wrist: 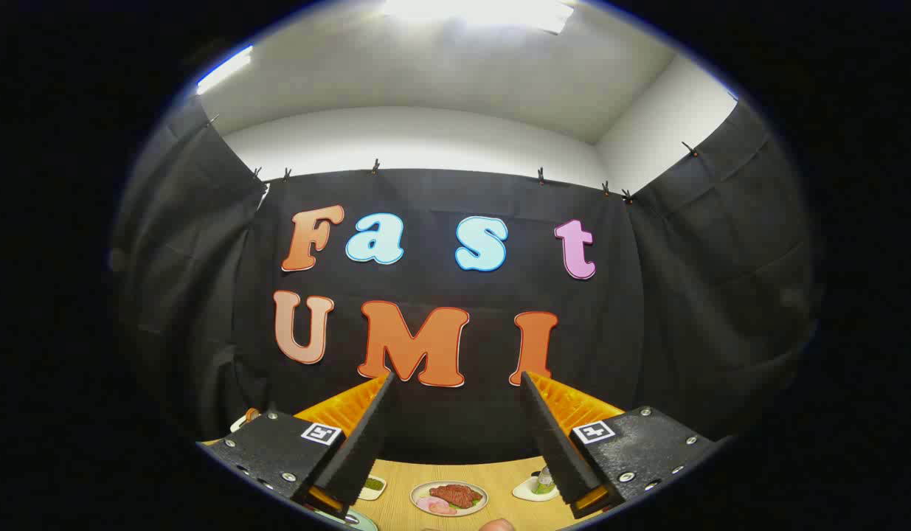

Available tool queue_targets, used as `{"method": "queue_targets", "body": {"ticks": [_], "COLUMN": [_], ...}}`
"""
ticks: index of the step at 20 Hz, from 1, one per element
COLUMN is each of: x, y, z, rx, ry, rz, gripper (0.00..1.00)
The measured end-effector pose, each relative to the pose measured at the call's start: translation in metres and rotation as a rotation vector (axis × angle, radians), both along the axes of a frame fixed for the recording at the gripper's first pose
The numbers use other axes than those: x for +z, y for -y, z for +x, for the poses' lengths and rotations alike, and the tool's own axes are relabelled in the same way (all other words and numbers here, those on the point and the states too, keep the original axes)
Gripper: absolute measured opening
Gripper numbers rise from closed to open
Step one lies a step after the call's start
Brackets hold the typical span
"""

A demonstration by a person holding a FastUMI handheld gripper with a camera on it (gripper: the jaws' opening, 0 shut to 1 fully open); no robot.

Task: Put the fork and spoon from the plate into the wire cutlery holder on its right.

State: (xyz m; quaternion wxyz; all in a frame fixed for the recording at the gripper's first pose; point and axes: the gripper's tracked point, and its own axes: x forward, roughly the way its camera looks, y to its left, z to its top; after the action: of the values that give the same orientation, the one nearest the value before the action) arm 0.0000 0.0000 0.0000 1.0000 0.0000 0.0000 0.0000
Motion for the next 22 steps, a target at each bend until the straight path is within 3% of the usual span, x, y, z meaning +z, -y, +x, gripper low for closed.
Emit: {"method": "queue_targets", "body": {"ticks": [15,22], "x": [-0.008,-0.046], "y": [-0.019,-0.065], "z": [0.006,0.004], "rx": [0.017,0.088], "ry": [-0.016,-0.11], "rz": [0.008,0.032], "gripper": [0.98,0.98]}}
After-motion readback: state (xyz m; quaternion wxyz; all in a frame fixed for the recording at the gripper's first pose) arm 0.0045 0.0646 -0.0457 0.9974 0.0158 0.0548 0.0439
